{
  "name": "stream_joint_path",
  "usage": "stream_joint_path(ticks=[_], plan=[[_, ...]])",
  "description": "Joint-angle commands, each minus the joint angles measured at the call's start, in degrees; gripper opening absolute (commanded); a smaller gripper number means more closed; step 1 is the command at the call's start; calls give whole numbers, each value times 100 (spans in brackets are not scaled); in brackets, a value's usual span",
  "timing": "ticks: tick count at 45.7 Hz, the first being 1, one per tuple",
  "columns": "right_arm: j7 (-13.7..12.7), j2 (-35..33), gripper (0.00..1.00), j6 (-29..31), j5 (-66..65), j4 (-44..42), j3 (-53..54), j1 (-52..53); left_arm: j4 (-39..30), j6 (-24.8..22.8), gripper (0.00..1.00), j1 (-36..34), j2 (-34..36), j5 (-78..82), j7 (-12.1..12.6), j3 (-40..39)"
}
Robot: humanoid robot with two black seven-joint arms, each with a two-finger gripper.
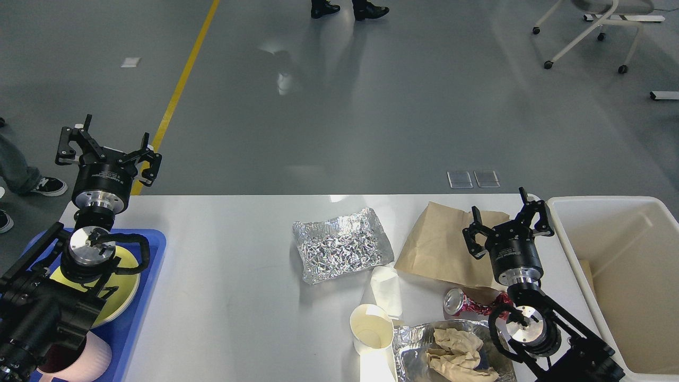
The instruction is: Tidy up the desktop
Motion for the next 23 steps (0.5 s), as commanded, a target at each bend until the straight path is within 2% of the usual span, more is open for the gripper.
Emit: stream_joint_path(ticks=[1, 6, 11, 18, 23], plan=[[0, 0, 100, 0, -1, -1, 0, 0, 45, -52, 97, 78, -86, 61, 24, 60], [0, 0, 100, 0, -1, -1, 0, 0, 80, -245, 97, 183, -112, 69, 182, 60], [0, 0, 100, 0, -1, -1, 0, 0, 97, -903, 97, 666, -288, 43, 559, 218], [0, 0, 100, 0, -1, -1, 0, 0, 598, -1712, 97, 728, -394, -1, 534, 174], [0, 0, 100, 0, -1, -1, -9, 0, 625, -1889, 97, 772, -411, 43, 323, 271]])
